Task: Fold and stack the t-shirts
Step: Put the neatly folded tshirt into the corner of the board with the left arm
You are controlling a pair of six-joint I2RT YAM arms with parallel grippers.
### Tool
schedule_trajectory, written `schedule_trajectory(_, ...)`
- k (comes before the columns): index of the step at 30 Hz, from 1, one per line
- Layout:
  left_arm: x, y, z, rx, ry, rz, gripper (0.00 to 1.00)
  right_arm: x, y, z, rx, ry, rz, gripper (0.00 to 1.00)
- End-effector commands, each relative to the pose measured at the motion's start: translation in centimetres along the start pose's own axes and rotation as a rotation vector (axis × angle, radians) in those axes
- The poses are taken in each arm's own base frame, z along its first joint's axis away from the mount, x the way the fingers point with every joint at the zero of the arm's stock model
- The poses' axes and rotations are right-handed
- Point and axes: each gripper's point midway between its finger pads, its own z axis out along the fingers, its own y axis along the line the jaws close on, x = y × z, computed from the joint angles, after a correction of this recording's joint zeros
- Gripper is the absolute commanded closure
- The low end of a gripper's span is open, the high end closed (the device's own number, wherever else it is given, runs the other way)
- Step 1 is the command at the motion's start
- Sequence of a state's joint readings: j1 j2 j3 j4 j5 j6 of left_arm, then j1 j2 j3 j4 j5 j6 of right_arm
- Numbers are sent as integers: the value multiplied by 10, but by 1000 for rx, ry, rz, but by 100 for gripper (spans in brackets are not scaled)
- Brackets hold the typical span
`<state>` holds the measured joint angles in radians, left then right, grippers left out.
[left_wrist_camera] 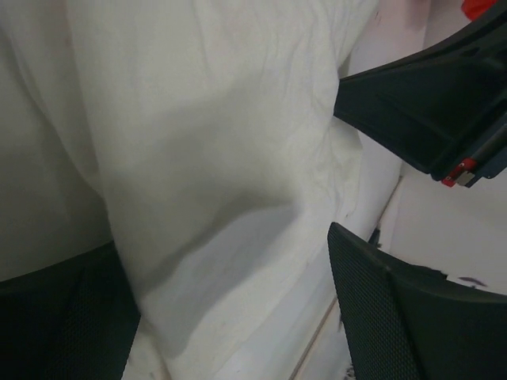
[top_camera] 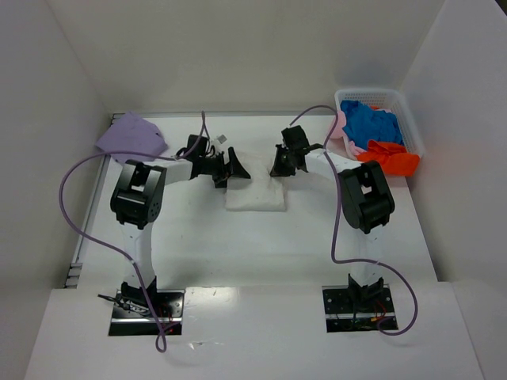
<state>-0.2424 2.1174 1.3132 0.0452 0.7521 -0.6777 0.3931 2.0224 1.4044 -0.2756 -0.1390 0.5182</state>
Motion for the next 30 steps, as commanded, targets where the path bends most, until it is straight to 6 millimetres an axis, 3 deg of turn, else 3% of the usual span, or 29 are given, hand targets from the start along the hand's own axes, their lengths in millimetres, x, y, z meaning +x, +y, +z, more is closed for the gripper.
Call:
schedule_trajectory(1, 43, 51, 18, -176, 46, -207, 7, -13, 14, 8, -42, -39, -28, 88)
schedule_trajectory(8, 41, 55, 23, -207, -28, -334, 29, -8, 9, 13, -36, -30, -36, 88)
schedule_trajectory(15, 42, 53, 30, -210, -56, -367, 45, -7, 8, 14, -37, -31, -36, 89)
schedule_trajectory(18, 41, 47, 34, -196, -47, -354, 69, -4, 5, 15, -24, -28, -35, 89)
schedule_trajectory(19, 40, 46, 35, -191, -52, -349, 80, -4, 5, 15, -24, -28, -35, 89)
schedule_trajectory(20, 39, 46, 37, -181, -43, -336, 99, -4, 5, 15, -24, -28, -35, 89)
schedule_trajectory(22, 32, 36, 39, -173, -36, -265, 100, -8, 5, 12, -20, -41, -36, 89)
schedule_trajectory(24, 28, 39, 37, -210, -38, -249, 100, -10, 5, 8, -12, -50, -36, 88)
schedule_trajectory(26, 19, 30, 30, -218, -67, -215, 100, -23, -1, 1, -9, -75, -20, 88)
schedule_trajectory(30, -14, 30, 10, -229, -152, -218, 100, -57, 2, -37, -43, -158, 11, 79)
